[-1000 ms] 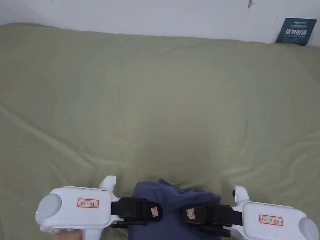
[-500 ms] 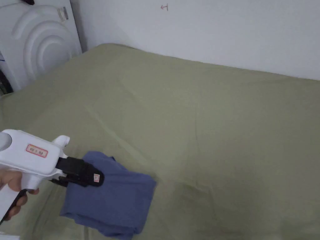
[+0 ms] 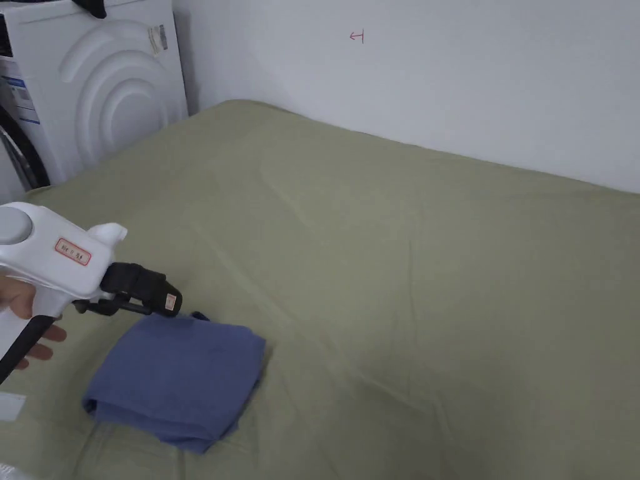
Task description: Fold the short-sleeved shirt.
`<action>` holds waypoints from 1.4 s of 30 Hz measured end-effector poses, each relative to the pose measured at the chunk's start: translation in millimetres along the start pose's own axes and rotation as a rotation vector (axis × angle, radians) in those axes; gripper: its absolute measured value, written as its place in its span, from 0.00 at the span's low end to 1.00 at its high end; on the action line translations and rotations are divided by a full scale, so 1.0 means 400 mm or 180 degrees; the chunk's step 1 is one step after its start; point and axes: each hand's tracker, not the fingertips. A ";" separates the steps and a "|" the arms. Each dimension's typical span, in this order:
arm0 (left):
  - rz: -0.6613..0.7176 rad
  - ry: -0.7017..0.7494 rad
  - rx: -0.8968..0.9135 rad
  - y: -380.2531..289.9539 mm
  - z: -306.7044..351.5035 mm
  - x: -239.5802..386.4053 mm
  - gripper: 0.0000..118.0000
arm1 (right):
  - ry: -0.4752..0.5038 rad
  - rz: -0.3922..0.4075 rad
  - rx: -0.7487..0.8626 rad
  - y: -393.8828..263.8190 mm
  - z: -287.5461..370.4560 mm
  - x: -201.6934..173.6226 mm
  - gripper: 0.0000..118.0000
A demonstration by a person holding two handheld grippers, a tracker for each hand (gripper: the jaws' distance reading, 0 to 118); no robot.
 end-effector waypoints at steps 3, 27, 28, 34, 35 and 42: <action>-0.0088 0.0265 0.0148 -0.026 0.054 0.075 1.00 | 0.0066 0.0093 0.0050 0.022 0.023 -0.019 0.05; -0.1341 0.0599 0.2681 -0.379 0.039 1.187 0.00 | -0.2282 0.1998 0.1768 0.043 0.162 -0.280 0.05; -0.1405 0.0568 0.2676 -0.382 0.045 1.191 0.00 | -0.2281 0.1997 0.1807 0.043 0.169 -0.283 0.05; -0.1356 0.0570 0.2661 -0.381 0.055 1.199 0.00 | -0.2299 0.1977 0.1894 0.048 0.195 -0.292 0.05; -0.1354 0.0559 0.2663 -0.380 0.058 1.197 0.00 | -0.2300 0.1990 0.1896 0.050 0.198 -0.292 0.05; -0.1389 0.0585 0.2757 -0.376 0.068 1.210 0.00 | -0.2335 0.1983 0.1911 0.058 0.207 -0.292 0.05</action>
